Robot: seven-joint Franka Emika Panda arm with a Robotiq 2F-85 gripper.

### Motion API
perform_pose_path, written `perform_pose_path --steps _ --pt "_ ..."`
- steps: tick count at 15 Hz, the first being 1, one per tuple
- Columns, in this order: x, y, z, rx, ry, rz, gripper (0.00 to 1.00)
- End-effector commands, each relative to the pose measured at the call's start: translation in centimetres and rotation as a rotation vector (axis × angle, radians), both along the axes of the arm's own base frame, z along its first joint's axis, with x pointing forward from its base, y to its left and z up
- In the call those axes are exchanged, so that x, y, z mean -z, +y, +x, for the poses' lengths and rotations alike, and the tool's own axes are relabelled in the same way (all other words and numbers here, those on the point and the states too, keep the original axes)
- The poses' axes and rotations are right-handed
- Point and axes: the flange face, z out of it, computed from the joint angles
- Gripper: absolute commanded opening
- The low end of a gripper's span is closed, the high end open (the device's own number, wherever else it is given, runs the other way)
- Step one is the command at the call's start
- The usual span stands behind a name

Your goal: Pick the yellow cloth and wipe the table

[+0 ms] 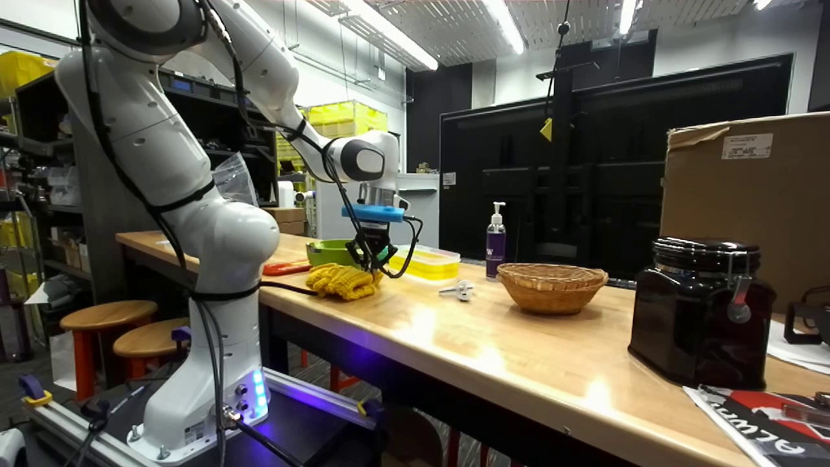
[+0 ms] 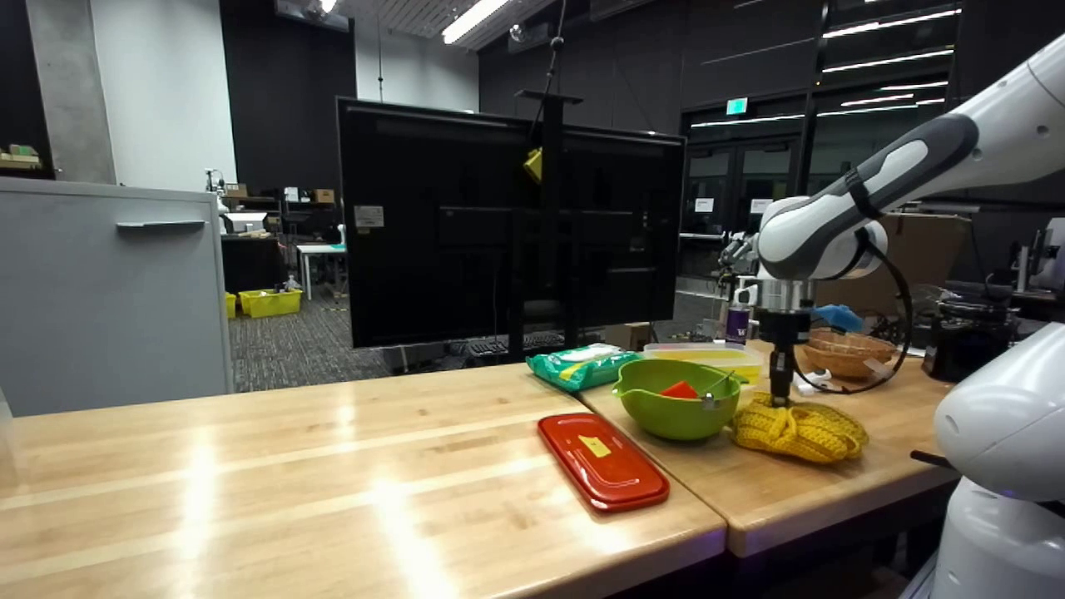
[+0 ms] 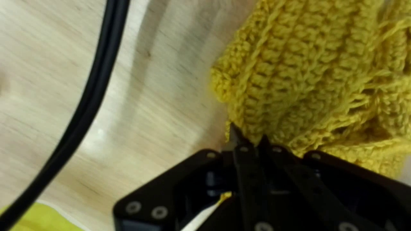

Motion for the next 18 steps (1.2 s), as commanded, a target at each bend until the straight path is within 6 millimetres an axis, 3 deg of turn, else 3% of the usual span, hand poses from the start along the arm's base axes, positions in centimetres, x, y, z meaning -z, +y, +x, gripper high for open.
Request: perform_pose_path --steps 1,6,9,18 --pt "-1.0 -2.1 -2.4 -0.025 0.045 -0.09 0.01" --pt "-1.9 -5.9 -5.3 -0.052 0.096 -0.174 0.01" --pt "-2.4 -6.9 -6.1 -0.093 0.107 -0.206 0.01" --pt "-3.4 -5.9 -4.1 -0.204 0.042 -0.204 0.01"
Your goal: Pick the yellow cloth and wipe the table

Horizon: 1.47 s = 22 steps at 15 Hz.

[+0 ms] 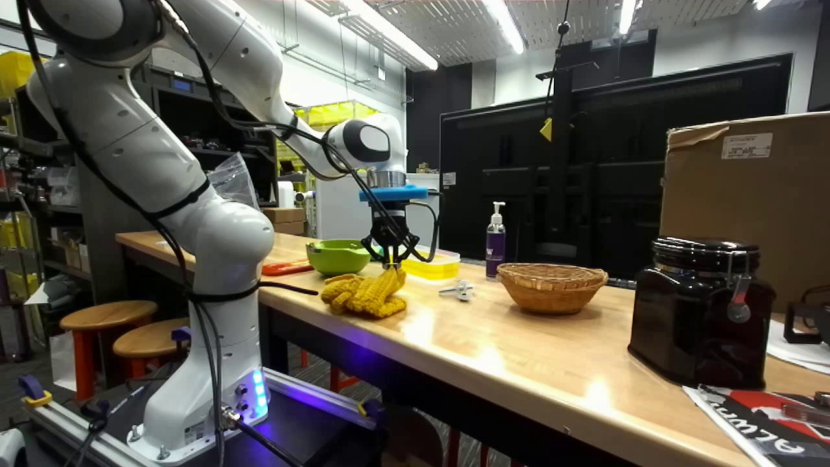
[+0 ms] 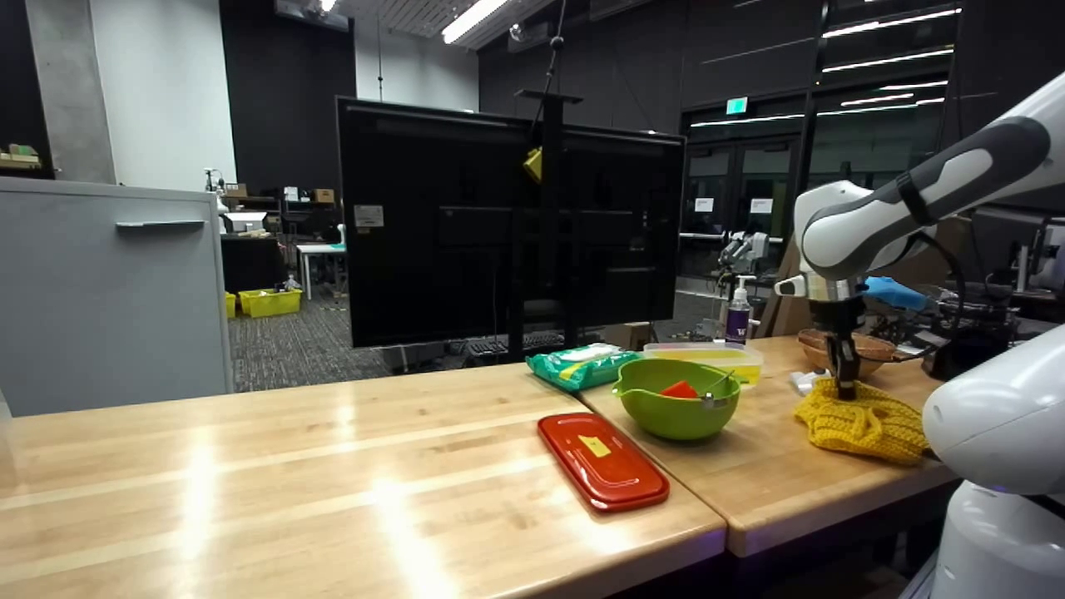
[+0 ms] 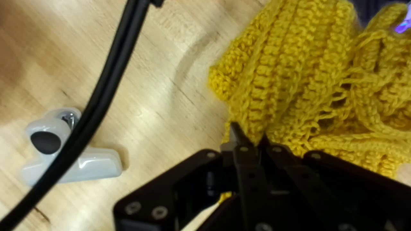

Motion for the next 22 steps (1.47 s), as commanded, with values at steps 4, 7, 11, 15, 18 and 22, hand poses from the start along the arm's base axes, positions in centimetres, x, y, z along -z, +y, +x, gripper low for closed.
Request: perform_pose_path --steps 4,7,11,15,18,22 --pt "-1.9 0.9 1.5 -0.087 -0.063 0.034 0.36" --pt "-3.5 1.6 2.3 -0.123 -0.084 0.057 0.55" --pt "-6.0 2.6 3.5 -0.166 -0.108 0.081 0.83" --pt "-8.6 4.7 5.0 -0.28 -0.127 0.087 1.0" --pt "-10.4 7.3 6.2 -0.435 -0.13 0.086 1.0" --pt "-12.3 10.0 7.1 -0.641 -0.128 0.078 1.0"
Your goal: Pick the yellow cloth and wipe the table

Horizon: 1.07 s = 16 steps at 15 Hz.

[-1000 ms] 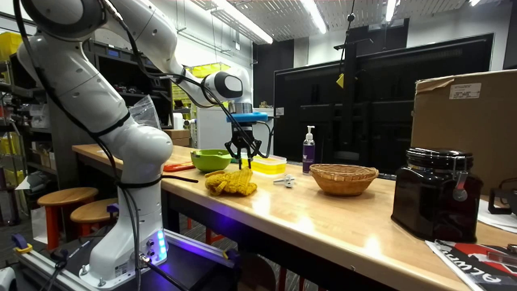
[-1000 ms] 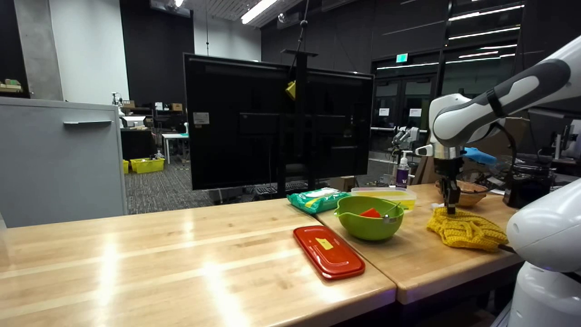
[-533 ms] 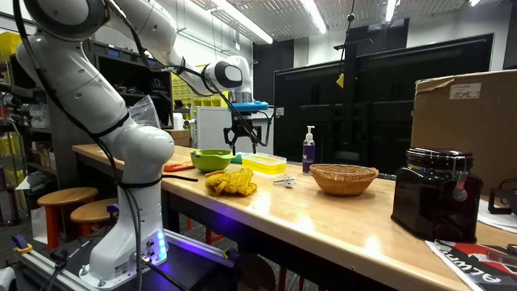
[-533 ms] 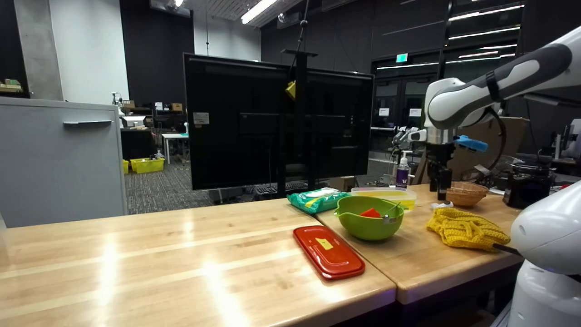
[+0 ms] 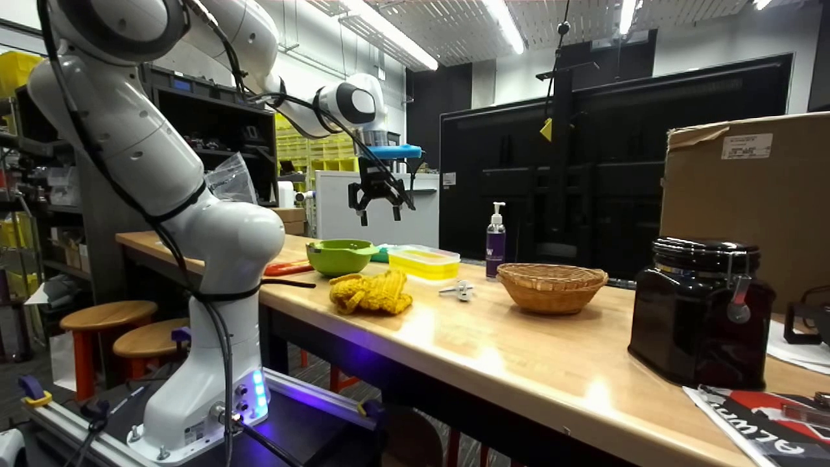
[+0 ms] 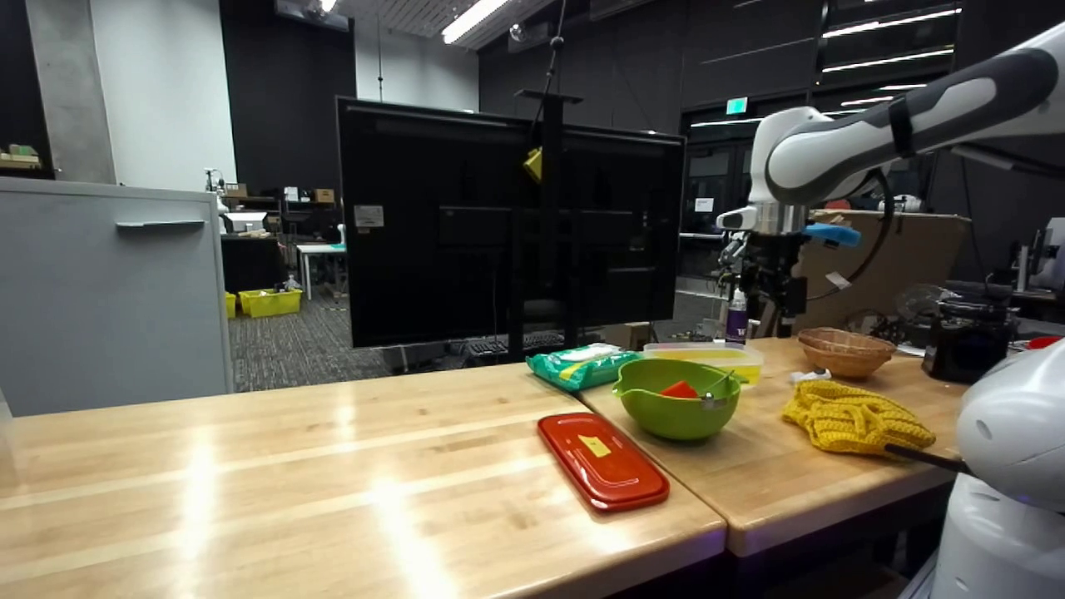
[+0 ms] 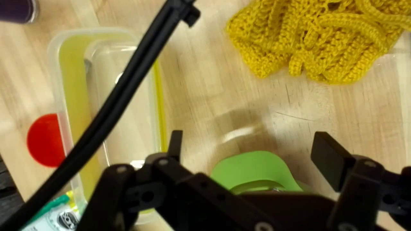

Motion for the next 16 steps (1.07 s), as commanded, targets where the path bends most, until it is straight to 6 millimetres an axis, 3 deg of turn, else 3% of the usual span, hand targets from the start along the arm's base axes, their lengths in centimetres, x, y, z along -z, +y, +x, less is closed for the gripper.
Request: perform_pose_path --steps 1,5,16 --pt "-2.3 2.1 0.3 -0.189 -0.008 -0.003 1.0" --pt "-4.0 2.8 0.6 -0.388 -0.021 -0.008 1.0" --pt "-8.6 1.5 0.7 -0.722 0.017 0.011 1.0"
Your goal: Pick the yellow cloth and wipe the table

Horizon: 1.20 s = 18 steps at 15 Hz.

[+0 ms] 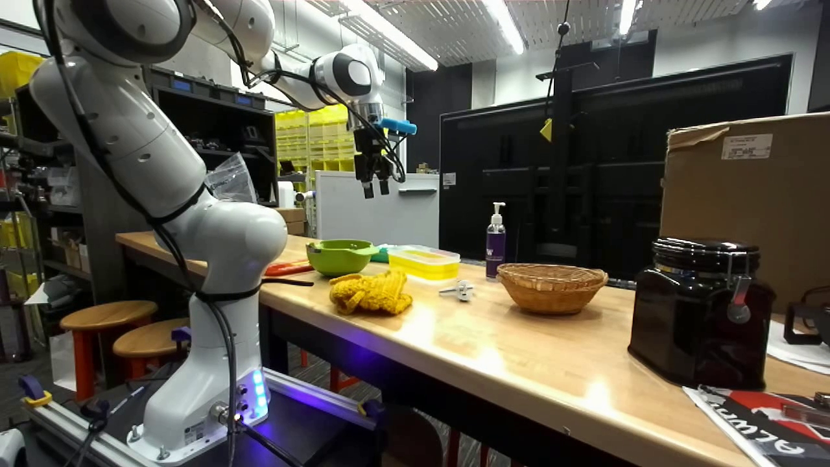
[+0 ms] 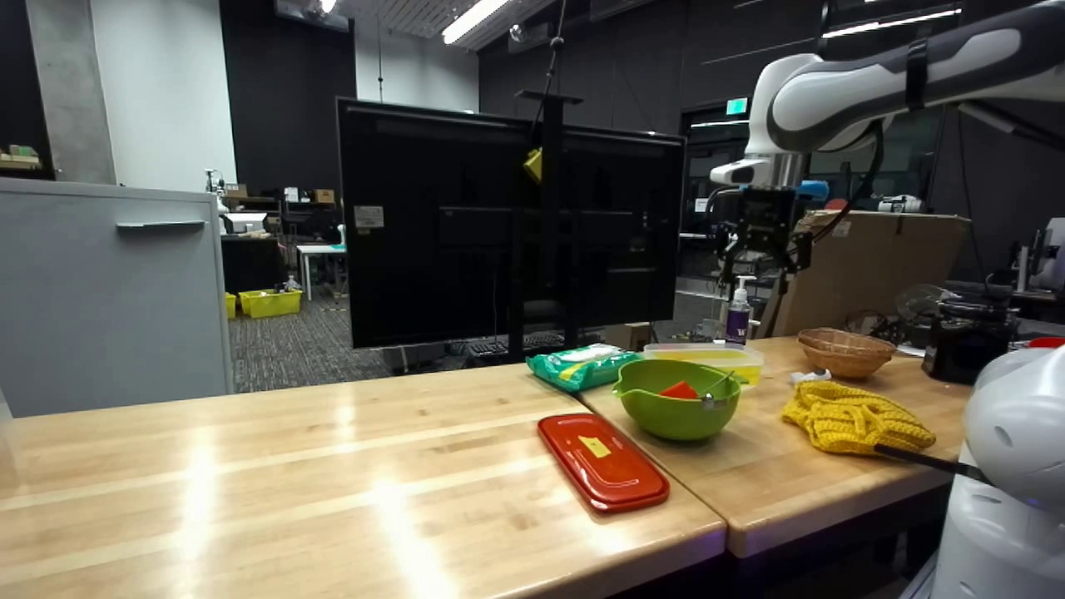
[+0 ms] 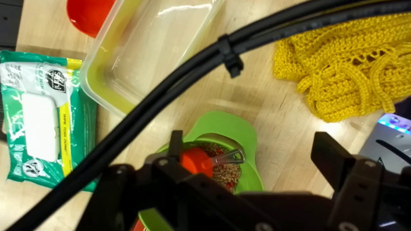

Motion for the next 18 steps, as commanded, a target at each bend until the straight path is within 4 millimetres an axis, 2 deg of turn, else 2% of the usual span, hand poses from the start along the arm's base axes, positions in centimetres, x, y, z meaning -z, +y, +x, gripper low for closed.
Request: perform_pose_path --steps 1,9,13,18 --pt "-2.2 -0.3 0.1 -0.103 0.014 0.034 1.0" --pt "-6.5 0.0 0.4 -0.303 0.061 0.06 1.0" --pt "-8.4 1.0 0.8 -0.425 0.159 0.075 1.0" --pt "-9.6 2.7 1.8 -0.52 0.243 0.05 1.0"
